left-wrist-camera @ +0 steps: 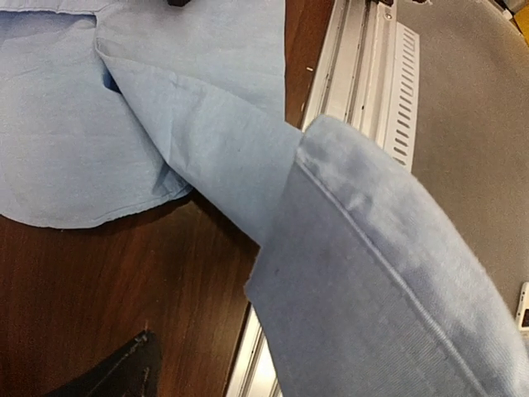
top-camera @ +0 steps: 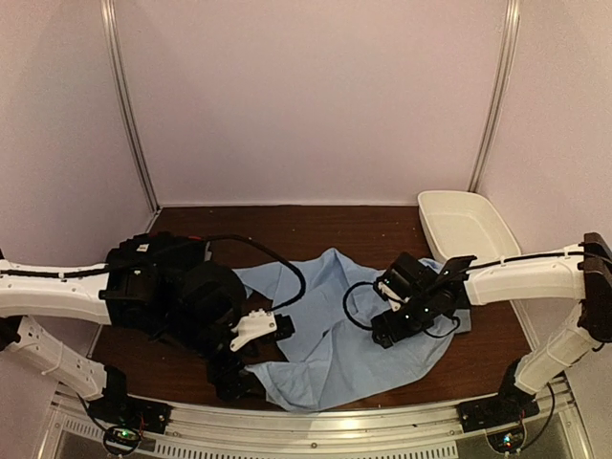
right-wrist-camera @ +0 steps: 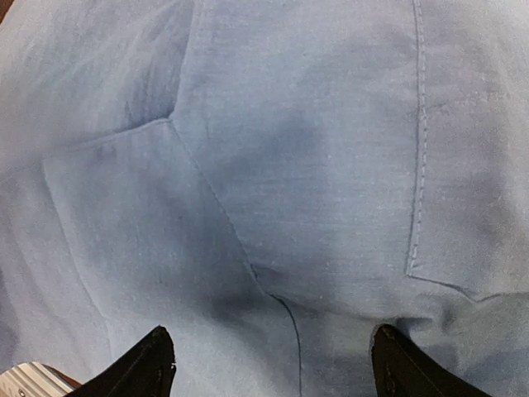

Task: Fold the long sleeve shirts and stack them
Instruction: Flatten out the crumpled shirt at the center of the board.

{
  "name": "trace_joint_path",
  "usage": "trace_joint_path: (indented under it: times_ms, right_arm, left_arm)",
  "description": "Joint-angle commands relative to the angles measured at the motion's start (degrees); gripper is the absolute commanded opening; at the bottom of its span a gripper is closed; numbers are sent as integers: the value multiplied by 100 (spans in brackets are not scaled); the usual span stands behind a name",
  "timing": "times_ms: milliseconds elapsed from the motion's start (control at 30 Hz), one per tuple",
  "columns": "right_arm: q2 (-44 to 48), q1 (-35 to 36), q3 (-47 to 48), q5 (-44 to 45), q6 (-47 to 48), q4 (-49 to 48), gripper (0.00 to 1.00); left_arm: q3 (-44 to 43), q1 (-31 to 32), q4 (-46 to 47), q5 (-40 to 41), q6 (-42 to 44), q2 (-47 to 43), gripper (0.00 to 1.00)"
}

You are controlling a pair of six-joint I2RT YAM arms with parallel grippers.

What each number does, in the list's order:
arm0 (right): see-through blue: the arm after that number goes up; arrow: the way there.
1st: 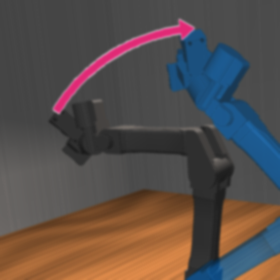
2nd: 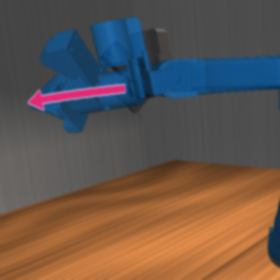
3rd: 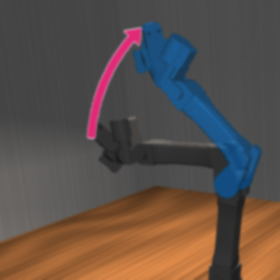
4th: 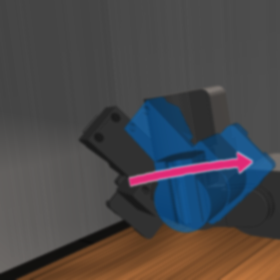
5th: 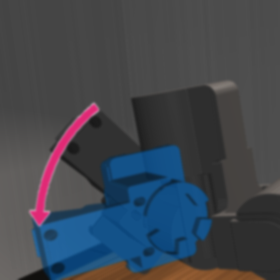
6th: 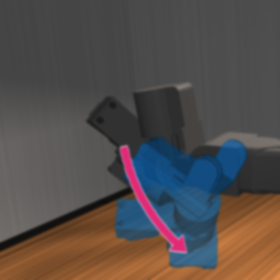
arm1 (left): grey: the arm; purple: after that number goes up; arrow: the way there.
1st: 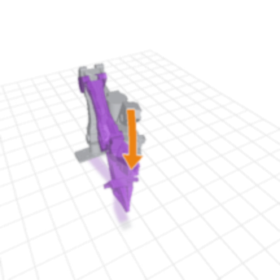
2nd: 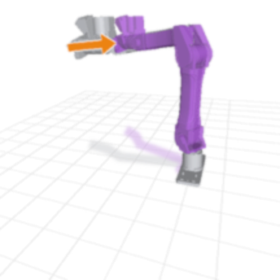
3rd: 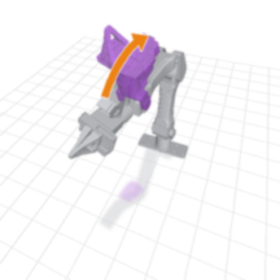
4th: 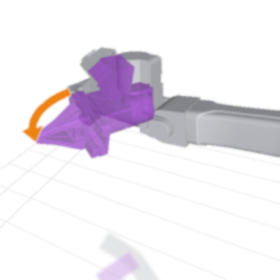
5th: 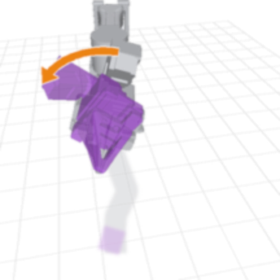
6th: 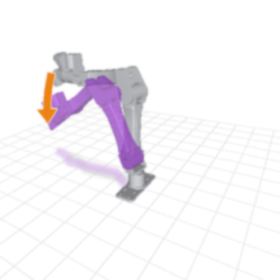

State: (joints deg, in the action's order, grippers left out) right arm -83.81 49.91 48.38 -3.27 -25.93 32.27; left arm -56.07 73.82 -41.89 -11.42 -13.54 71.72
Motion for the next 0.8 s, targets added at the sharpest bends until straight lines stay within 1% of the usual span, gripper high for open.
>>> trace_joint_path:
  times_ms: [0, 67, 133, 200, 267, 467, 667, 733, 767]
  right_arm:
    - [-76, 69, 57, 300, -109, 373, 84]
    - [-138, 80, 33, 300, -188, 467, 84]
    - [-263, 80, 28, 447, -226, 605, 81]
    - [-389, 94, 10, 491, -245, 671, 75]
    - [-501, 110, -7, 498, -254, 717, 67]
    - [-733, 126, -102, 553, -273, 833, 47]
    - [-730, 150, -236, 625, -259, 834, 26]
    - [-678, 150, -229, 684, -286, 866, 16]
    - [-627, 151, -213, 714, -307, 891, 9]
  left_arm:
    - [-435, -448, -16, 164, -8, -95, 98]
    - [-532, -894, 65, 55, -108, -38, 98]
    - [-542, -1718, 171, -13, -277, 38, 98]
    - [-479, -2263, 323, -159, -425, 103, 98]
    - [-437, -2543, 465, -169, -533, 168, 98]
    - [-524, -2842, 656, 13, -669, 529, 98]
    - [-648, -3051, 869, 32, -651, 721, 98]
    - [-712, -3102, 964, 18, -650, 782, 98]
    - [-738, -3122, 1004, 24, -642, 810, 98]
